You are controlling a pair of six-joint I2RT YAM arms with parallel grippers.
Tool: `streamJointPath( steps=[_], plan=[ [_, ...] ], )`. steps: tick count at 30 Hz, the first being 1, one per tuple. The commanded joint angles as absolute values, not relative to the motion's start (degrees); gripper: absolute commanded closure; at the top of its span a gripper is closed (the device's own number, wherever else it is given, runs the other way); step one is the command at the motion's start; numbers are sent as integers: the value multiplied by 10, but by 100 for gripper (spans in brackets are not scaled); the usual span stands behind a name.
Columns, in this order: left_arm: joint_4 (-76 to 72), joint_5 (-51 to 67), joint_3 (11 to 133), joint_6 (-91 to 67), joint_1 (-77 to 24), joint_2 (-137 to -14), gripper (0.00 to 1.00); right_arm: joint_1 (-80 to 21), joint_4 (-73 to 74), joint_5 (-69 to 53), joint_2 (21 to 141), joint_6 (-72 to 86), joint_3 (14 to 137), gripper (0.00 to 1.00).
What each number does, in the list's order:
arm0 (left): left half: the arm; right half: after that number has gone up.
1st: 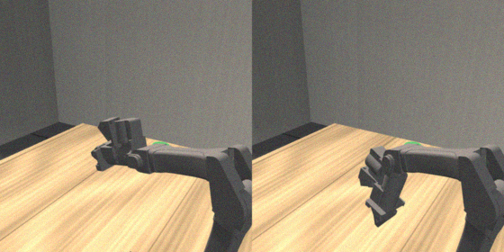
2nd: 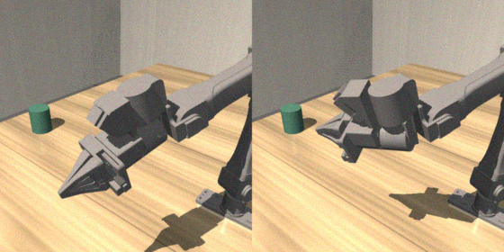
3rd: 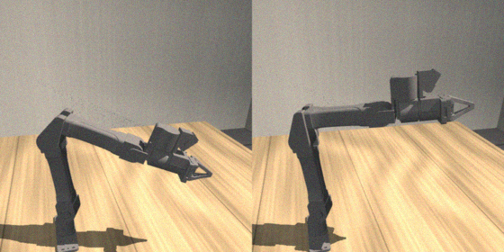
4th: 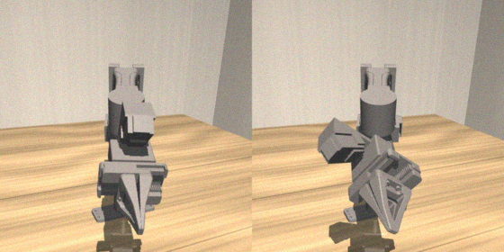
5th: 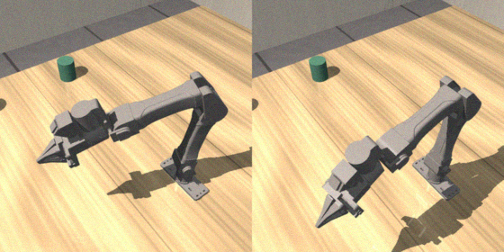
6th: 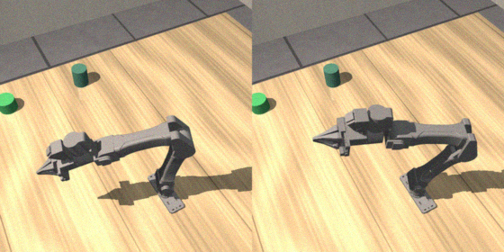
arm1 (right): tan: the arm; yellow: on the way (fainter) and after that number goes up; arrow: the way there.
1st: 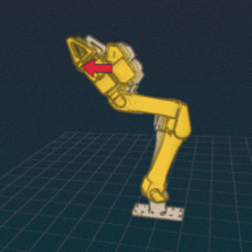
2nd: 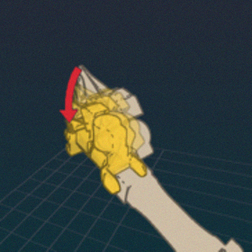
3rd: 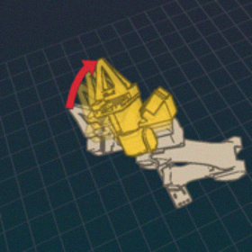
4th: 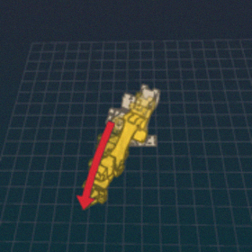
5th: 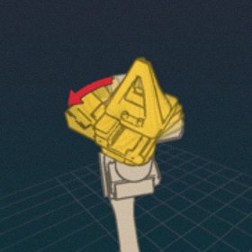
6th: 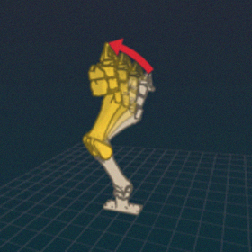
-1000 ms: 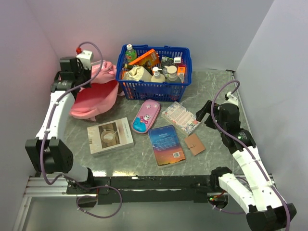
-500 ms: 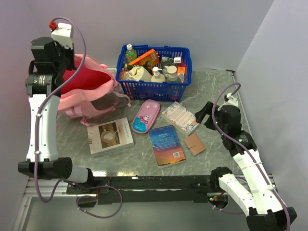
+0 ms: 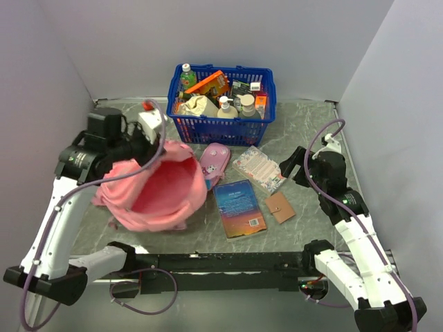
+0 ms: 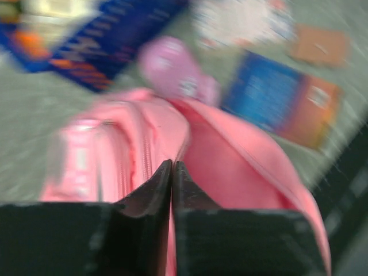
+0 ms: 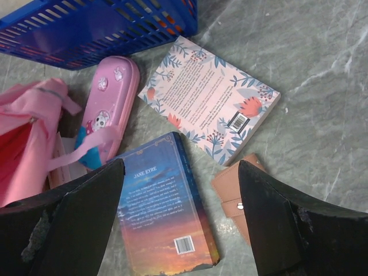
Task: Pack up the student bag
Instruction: Place the student bag at the center of the board.
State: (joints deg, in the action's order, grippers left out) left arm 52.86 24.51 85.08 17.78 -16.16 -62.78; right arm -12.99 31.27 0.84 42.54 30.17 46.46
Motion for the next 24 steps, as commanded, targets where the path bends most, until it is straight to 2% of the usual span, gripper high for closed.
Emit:
streamJointPath(
  steps=[1, 2, 3, 5, 8, 11, 12, 15, 16, 18, 20, 21, 24],
  plan=[
    [608, 400, 854, 250, -223, -649, 73, -134, 301, 15, 428, 293, 464, 13],
    [624, 419, 852, 256, -232, -670, 49, -134, 300, 16, 428, 293, 464, 13],
    [653, 426, 850, 262, -240, -679, 43, -134, 299, 15, 429, 292, 463, 13],
    [667, 430, 852, 273, -240, -696, 38, -135, 287, 12, 434, 290, 462, 13],
    [624, 409, 846, 250, -241, -676, 31, -151, 275, 11, 453, 287, 469, 12],
    [488, 285, 805, 166, -235, -632, 25, -199, 257, 23, 486, 279, 489, 10],
    [454, 216, 789, 157, -225, -624, 26, -215, 243, 36, 496, 274, 502, 10],
    [380, 146, 727, 129, -202, -620, 26, -284, 223, 42, 554, 273, 529, 9],
    [361, 68, 688, 118, -200, -621, 26, -299, 204, 40, 586, 273, 533, 9],
    [289, 5, 651, 106, -173, -625, 26, -349, 181, 33, 622, 269, 546, 9],
    [227, 2, 617, 91, -123, -640, 26, -395, 155, 28, 687, 266, 561, 9],
    [227, 9, 621, 69, -68, -655, 26, -407, 154, 26, 711, 267, 587, 9],
    [279, 89, 683, 57, -3, -735, 27, -456, 162, 28, 794, 271, 635, 10]
  ],
)
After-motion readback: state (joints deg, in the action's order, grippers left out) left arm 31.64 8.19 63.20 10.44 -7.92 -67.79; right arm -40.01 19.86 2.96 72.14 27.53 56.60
